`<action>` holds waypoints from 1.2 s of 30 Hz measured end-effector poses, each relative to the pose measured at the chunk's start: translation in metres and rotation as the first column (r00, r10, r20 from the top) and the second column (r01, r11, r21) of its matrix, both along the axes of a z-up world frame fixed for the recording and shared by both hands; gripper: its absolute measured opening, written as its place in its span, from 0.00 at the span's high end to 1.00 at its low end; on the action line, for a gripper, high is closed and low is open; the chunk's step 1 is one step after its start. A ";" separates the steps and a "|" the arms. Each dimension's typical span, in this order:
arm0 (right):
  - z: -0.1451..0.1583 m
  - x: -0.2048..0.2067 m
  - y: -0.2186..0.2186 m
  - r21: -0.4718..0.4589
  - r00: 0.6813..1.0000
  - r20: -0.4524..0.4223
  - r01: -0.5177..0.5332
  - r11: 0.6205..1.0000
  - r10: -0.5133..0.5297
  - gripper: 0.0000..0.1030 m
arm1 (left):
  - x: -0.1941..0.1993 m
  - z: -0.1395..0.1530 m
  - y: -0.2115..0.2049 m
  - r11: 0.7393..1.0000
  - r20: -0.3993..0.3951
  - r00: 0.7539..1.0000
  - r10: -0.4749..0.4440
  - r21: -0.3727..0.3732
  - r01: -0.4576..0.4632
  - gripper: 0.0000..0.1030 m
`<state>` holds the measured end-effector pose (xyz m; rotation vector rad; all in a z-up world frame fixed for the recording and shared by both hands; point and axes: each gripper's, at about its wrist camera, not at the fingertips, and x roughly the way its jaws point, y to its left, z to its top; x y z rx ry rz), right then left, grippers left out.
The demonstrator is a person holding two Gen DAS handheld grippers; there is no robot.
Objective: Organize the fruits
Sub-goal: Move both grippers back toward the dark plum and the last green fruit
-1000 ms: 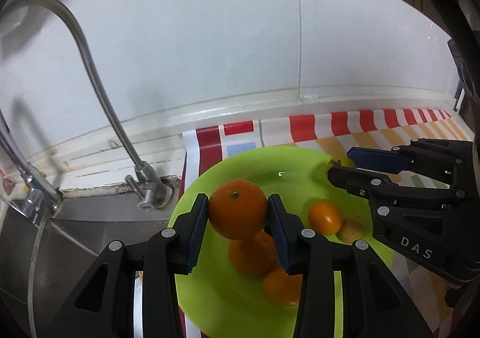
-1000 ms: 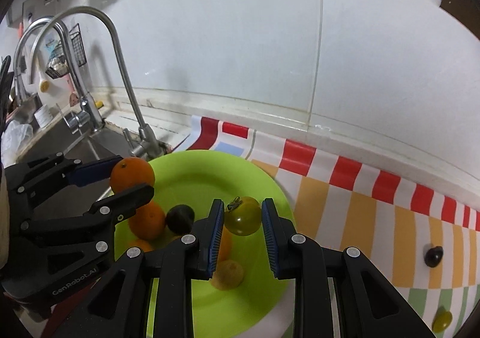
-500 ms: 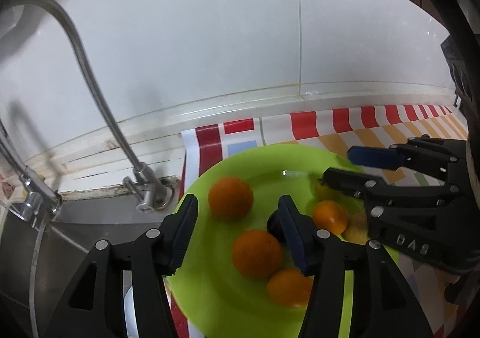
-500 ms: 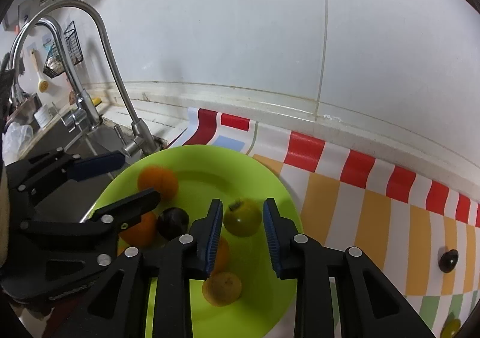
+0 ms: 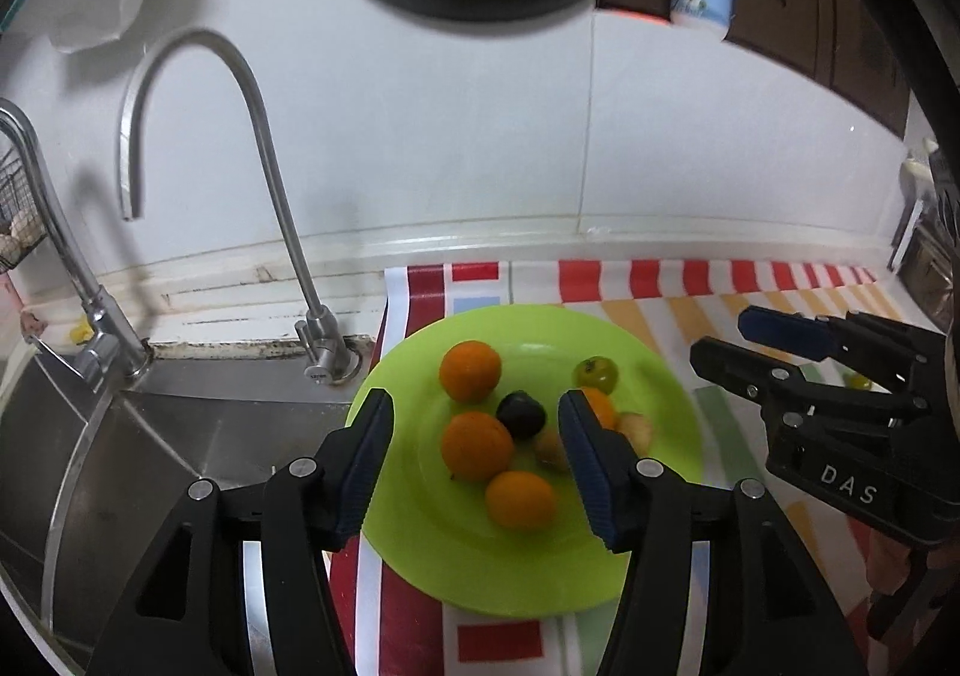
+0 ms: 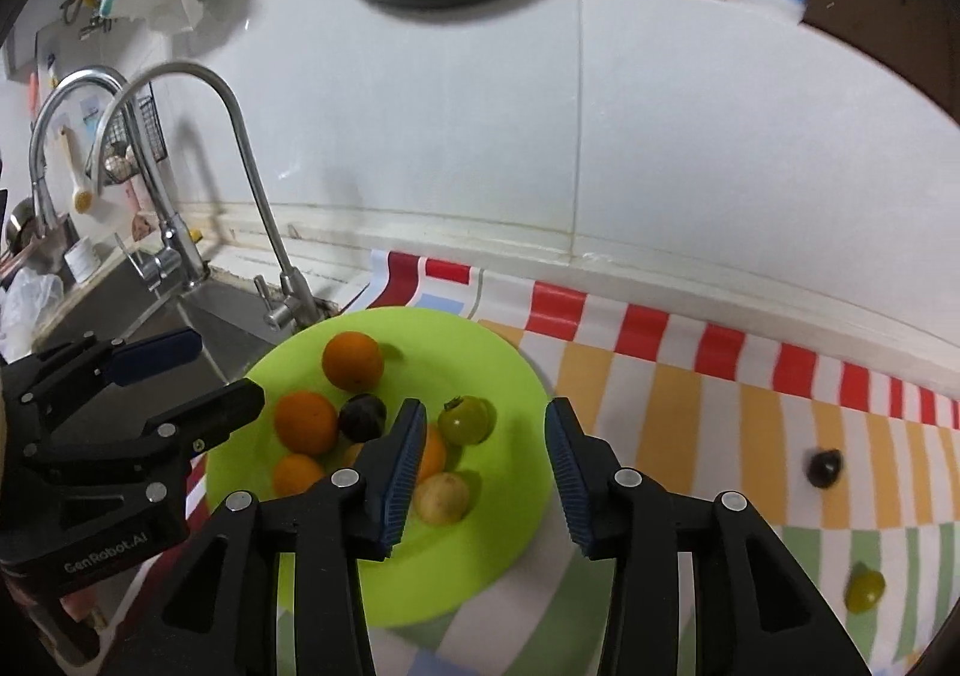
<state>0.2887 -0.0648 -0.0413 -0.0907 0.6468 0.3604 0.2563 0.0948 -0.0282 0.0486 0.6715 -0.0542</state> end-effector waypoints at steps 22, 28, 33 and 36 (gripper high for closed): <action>0.057 -0.113 -0.052 0.002 0.968 0.182 0.174 0.985 -0.171 0.42 | -0.071 0.047 -0.041 0.997 0.121 0.990 -0.071 -0.031 0.075 0.29; 0.061 -0.135 -0.073 -0.005 0.951 0.202 0.239 0.971 -0.233 0.41 | -0.083 0.055 -0.063 0.993 0.162 0.980 -0.117 -0.013 0.121 0.24; 0.064 -0.148 -0.096 0.001 0.929 0.212 0.310 0.951 -0.303 0.40 | -0.086 0.059 -0.085 0.985 0.180 0.969 -0.170 0.000 0.173 0.24; 0.065 -0.155 -0.111 0.004 0.915 0.214 0.349 0.937 -0.342 0.40 | -0.086 0.061 -0.098 0.979 0.190 0.961 -0.203 0.005 0.206 0.24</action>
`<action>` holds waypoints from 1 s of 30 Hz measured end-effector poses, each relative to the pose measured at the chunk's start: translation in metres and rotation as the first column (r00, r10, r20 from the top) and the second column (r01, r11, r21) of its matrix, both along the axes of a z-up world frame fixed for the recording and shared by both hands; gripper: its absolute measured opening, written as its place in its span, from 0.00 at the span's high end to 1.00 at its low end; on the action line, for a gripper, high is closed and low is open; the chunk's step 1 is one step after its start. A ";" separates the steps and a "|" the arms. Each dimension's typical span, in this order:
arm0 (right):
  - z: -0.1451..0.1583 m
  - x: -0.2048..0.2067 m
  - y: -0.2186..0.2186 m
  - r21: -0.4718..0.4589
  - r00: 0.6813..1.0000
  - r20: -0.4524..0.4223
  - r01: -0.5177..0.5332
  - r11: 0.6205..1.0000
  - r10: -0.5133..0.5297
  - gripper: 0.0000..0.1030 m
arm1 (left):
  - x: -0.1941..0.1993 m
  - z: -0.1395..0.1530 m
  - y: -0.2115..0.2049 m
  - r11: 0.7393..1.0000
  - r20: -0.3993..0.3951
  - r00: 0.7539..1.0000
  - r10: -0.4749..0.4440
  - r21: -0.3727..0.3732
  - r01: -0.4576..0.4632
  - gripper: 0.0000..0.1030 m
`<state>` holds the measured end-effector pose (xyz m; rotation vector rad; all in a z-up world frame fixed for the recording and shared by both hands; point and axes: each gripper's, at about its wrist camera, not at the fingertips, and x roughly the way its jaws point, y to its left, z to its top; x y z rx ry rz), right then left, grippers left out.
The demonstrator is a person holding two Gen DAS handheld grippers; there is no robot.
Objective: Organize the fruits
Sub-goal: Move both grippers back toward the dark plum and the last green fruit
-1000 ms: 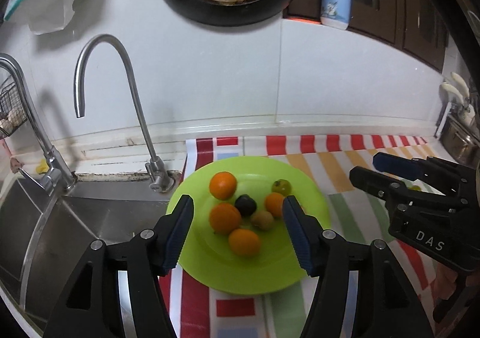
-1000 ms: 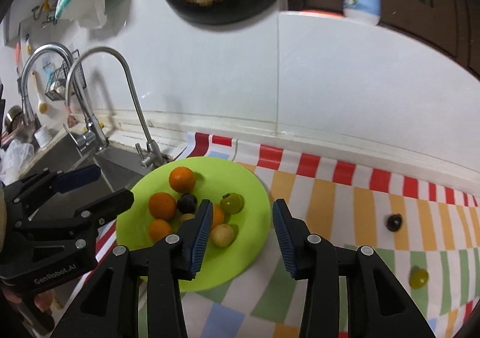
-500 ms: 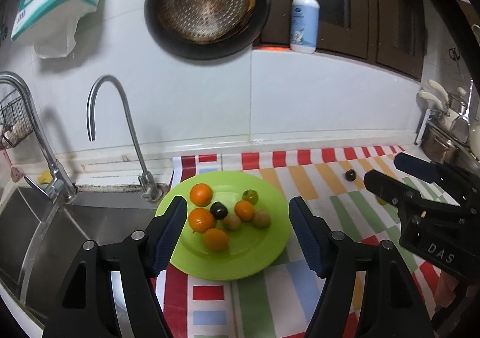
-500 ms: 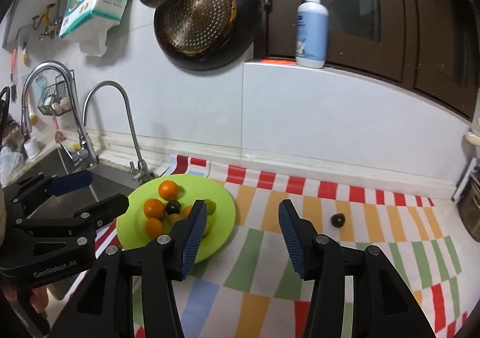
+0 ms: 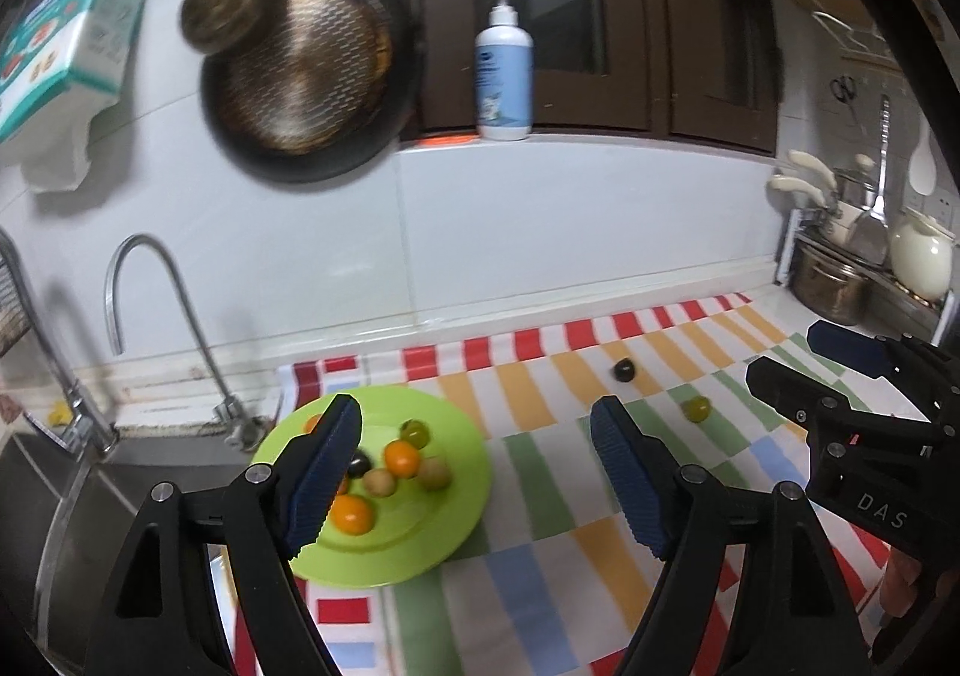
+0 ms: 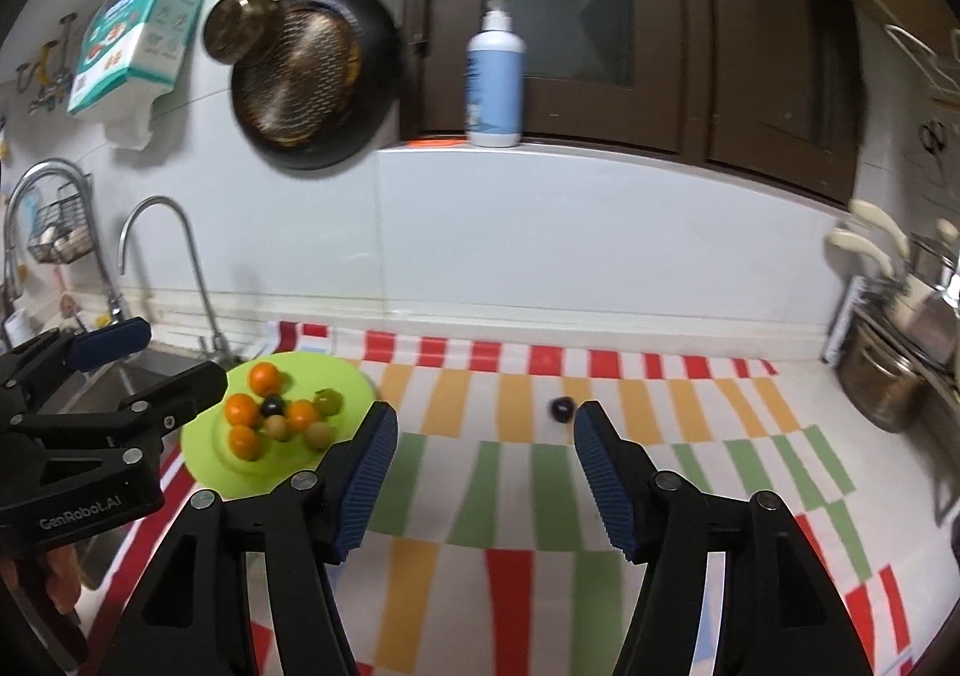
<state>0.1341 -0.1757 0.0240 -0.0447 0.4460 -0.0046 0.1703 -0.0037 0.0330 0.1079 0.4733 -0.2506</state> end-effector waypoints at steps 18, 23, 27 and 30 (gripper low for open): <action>-0.013 -0.009 -0.058 0.012 0.984 -0.017 0.179 0.984 -0.179 0.40 | 0.038 -0.007 -0.074 0.969 -0.028 0.970 -0.240 0.046 0.241 0.24; -0.024 0.001 -0.068 0.031 0.978 -0.032 0.208 0.978 -0.207 0.40 | 0.055 -0.016 -0.088 0.958 -0.036 0.960 -0.278 0.066 0.280 0.24; -0.035 0.013 -0.074 0.046 0.973 -0.045 0.229 0.972 -0.227 0.40 | 0.071 -0.024 -0.097 0.943 -0.038 0.946 -0.321 0.079 0.323 0.24; -0.043 0.023 -0.077 0.063 0.969 -0.059 0.244 0.968 -0.240 0.40 | 0.084 -0.032 -0.102 0.933 -0.053 0.937 -0.347 0.085 0.350 0.24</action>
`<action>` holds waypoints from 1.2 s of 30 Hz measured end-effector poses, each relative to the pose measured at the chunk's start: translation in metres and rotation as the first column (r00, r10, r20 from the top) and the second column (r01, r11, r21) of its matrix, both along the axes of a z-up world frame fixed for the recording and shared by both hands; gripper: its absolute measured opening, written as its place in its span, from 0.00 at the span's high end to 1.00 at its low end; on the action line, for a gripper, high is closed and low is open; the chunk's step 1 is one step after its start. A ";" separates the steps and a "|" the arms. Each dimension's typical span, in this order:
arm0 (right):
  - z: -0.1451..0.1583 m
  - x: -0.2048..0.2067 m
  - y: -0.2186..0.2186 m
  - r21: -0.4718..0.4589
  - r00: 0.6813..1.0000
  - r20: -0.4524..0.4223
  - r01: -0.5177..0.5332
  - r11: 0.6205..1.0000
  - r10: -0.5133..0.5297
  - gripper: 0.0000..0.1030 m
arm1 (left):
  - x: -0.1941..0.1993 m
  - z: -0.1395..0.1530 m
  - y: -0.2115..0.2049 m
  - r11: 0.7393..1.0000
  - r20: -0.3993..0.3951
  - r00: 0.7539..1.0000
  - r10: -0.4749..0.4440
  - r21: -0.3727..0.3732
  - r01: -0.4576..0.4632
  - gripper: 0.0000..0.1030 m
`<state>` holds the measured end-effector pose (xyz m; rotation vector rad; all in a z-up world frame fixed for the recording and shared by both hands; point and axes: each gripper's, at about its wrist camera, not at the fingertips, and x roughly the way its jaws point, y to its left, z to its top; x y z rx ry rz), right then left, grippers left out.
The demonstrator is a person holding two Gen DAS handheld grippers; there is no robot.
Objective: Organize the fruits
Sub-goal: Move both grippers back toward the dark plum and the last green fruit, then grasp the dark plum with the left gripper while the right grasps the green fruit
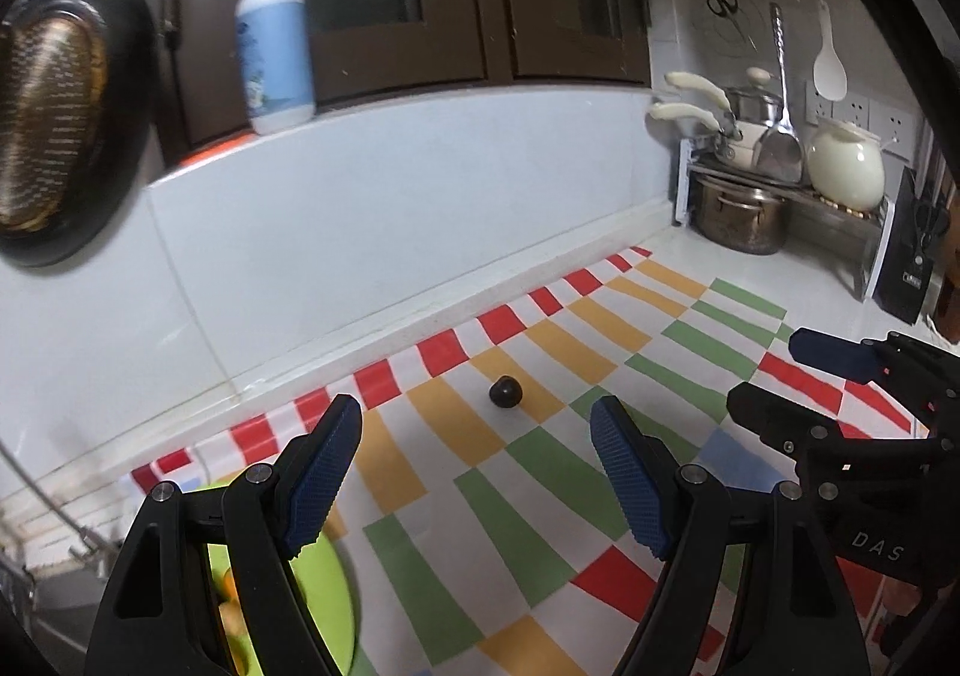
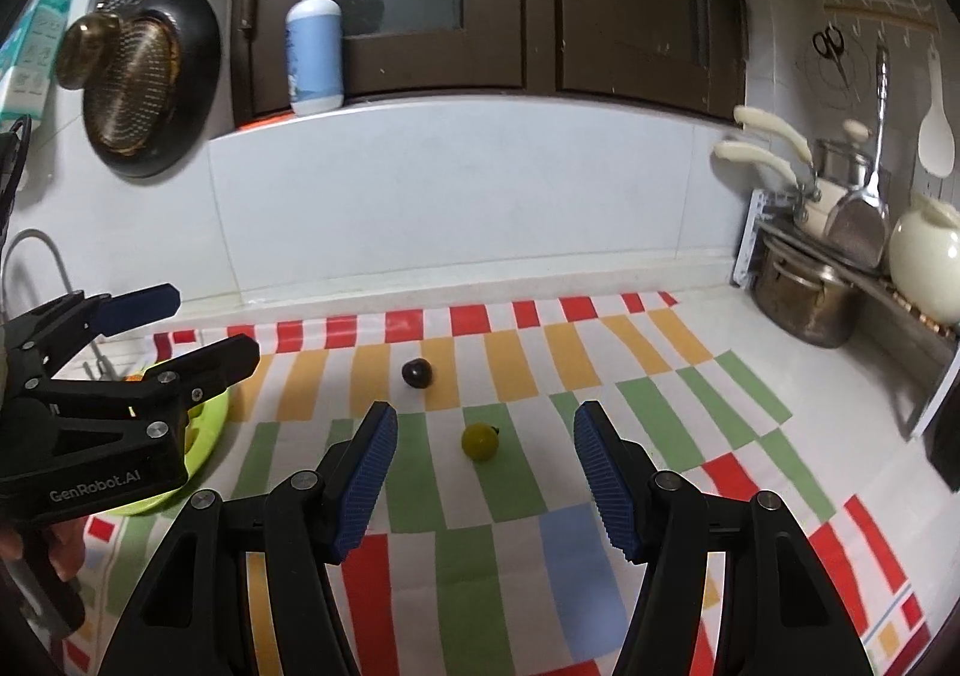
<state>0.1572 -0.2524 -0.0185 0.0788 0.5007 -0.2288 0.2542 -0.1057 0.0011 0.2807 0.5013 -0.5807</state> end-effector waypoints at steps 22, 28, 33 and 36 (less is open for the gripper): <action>-0.076 0.090 -0.019 0.139 0.976 -0.182 0.145 0.980 -0.118 0.47 | 0.122 -0.072 -0.056 0.970 -0.187 0.971 -0.147 0.164 0.178 0.27; -0.091 0.104 -0.025 0.167 0.964 -0.231 0.171 0.971 -0.130 0.54 | 0.141 -0.087 -0.074 0.960 -0.210 0.965 -0.155 0.200 0.198 0.36; -0.099 0.111 -0.030 0.213 0.959 -0.257 0.173 0.962 -0.116 0.62 | 0.150 -0.097 -0.085 0.956 -0.265 0.949 -0.168 0.190 0.223 0.44; -0.099 0.113 -0.031 0.217 0.960 -0.256 0.174 0.961 -0.116 0.69 | 0.155 -0.102 -0.089 0.955 -0.297 0.940 -0.168 0.186 0.229 0.55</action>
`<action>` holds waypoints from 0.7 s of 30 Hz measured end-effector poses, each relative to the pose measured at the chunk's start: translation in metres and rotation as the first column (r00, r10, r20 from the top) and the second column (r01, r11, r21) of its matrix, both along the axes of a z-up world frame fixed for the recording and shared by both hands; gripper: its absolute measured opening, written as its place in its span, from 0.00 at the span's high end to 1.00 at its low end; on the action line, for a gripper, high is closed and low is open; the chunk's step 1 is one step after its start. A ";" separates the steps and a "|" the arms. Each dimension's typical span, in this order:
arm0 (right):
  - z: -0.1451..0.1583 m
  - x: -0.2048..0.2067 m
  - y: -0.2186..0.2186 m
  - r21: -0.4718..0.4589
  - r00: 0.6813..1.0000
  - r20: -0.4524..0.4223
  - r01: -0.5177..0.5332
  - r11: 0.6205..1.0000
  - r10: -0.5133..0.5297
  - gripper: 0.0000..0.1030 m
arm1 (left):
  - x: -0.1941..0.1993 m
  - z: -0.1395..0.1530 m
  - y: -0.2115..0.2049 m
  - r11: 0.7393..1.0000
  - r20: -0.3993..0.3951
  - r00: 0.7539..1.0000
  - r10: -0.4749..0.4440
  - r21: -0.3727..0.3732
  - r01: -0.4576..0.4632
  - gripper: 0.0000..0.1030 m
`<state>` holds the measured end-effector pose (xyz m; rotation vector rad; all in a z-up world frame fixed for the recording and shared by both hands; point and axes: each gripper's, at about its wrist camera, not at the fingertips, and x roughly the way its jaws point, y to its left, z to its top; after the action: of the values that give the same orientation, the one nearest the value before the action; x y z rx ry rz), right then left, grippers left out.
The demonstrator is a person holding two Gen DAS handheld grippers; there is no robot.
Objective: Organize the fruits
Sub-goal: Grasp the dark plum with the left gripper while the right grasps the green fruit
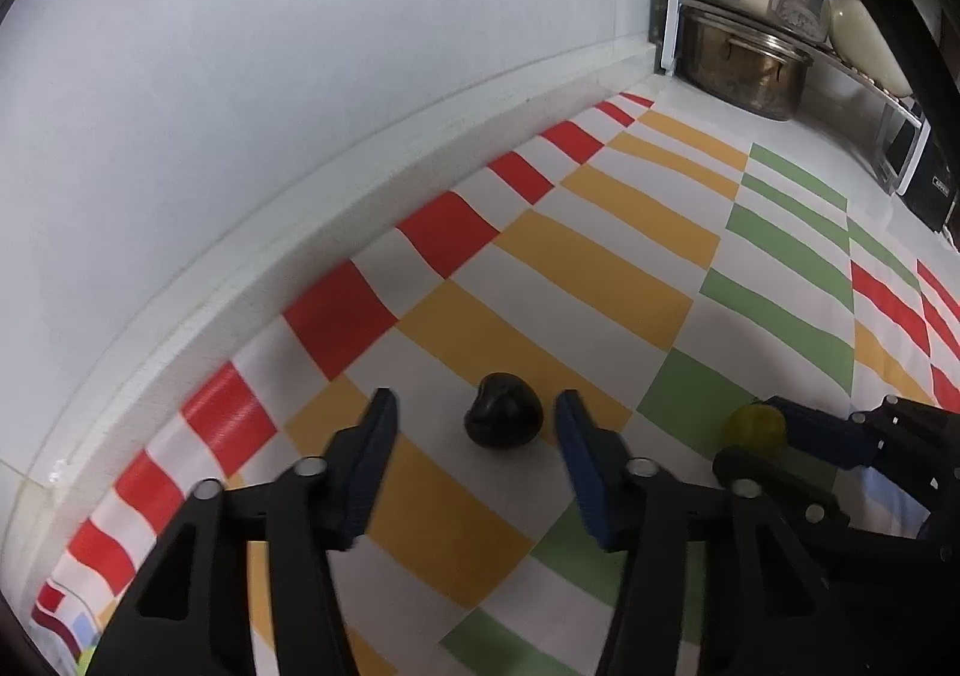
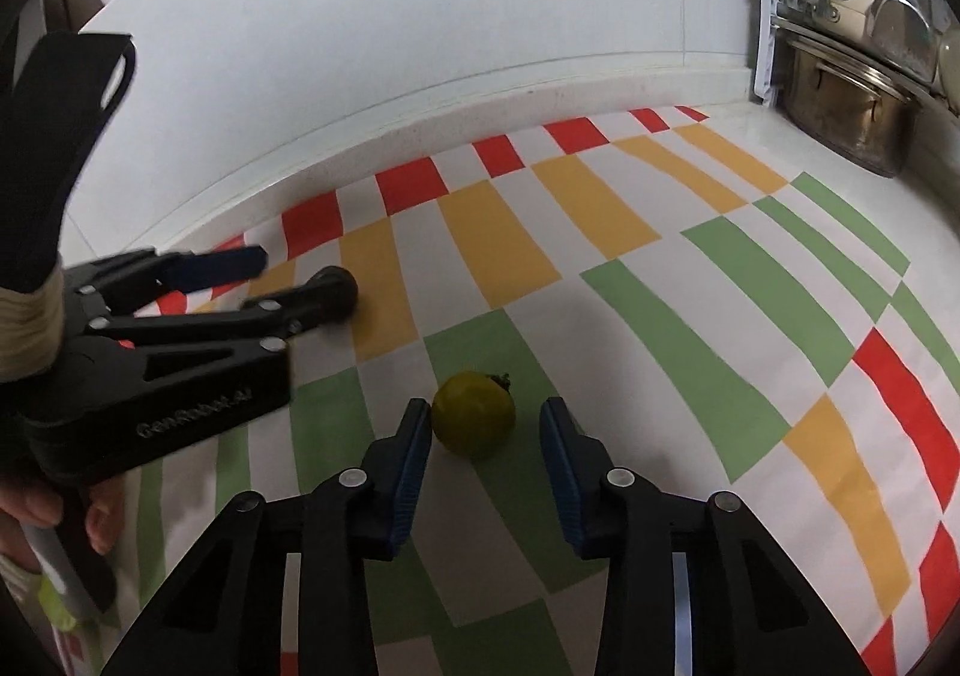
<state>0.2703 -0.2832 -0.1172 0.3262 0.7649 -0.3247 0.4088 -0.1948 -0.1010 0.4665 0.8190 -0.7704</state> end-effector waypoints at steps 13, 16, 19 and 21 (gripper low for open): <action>0.007 0.003 -0.009 0.006 1.000 0.028 -0.012 1.000 0.012 0.72 | -0.002 -0.003 -0.003 1.000 -0.054 0.999 -0.005 0.004 0.005 0.73; 0.012 0.001 -0.008 0.002 0.999 0.041 -0.032 0.999 0.032 0.72 | -0.010 0.005 0.007 1.000 -0.065 0.998 0.025 -0.016 -0.026 0.73; 0.018 -0.002 -0.004 -0.016 0.997 0.051 -0.057 0.998 0.058 0.72 | -0.020 0.014 0.019 0.998 -0.051 0.997 0.065 -0.023 -0.067 0.73; 0.022 -0.003 -0.001 -0.022 0.996 0.055 -0.076 0.997 0.077 0.72 | -0.027 0.021 0.028 0.996 -0.045 0.996 0.078 -0.042 -0.080 0.73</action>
<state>0.2670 -0.2844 -0.0956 0.2850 0.7170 -0.2501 0.3816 -0.1666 -0.0795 0.3772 0.8539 -0.7254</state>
